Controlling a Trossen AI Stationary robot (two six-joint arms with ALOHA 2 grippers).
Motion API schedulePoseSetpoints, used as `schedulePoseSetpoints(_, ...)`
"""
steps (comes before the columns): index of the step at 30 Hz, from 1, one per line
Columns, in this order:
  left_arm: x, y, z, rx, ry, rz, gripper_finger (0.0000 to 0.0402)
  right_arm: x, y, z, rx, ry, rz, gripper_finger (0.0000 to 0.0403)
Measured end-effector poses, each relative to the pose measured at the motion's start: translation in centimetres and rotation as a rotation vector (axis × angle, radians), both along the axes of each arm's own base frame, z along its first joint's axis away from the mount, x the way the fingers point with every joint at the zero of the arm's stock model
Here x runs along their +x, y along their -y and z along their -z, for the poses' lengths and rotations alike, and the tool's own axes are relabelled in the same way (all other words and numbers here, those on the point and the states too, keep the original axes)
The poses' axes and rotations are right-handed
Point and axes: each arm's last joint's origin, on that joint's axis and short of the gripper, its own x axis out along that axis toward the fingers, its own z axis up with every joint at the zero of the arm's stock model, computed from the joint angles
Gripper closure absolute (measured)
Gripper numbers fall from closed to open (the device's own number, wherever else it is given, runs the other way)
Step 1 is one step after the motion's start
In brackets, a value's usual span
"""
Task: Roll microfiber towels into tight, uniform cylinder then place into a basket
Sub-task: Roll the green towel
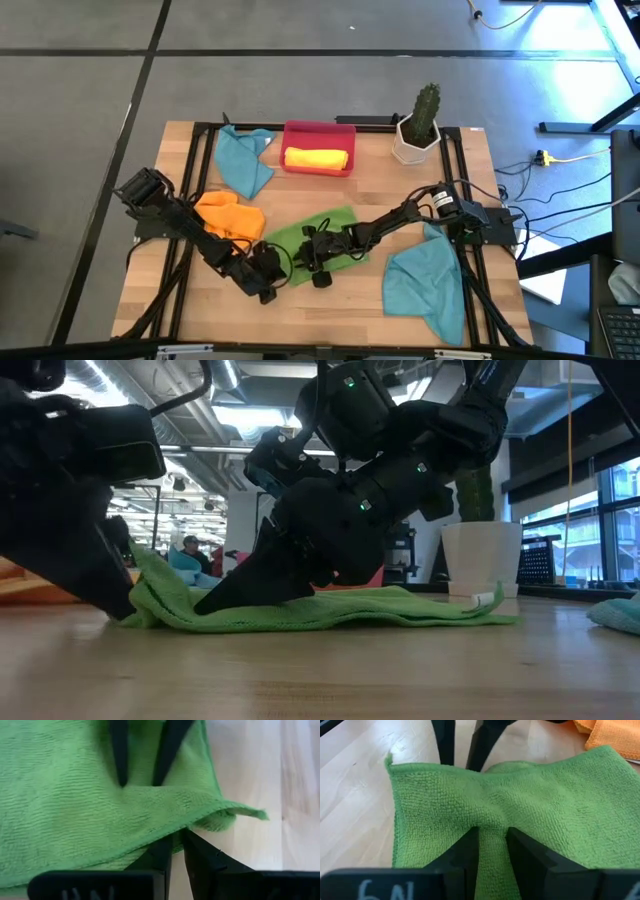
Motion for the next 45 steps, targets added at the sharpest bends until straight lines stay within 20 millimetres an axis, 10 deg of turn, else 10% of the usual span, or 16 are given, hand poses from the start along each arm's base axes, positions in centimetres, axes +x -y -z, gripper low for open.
schedulePoseSetpoints(12,-1.4,2.9,-0.5,0.006,-0.012,0.159,0.0358,0.0,0.0,0.1,-0.002,-0.009,0.001,0.0295)
schedulePoseSetpoints(45,0.0,0.2,-0.2,0.053,-0.037,-0.016,0.0395,-0.1,0.0,0.1,-0.003,-0.016,0.003,0.0295)
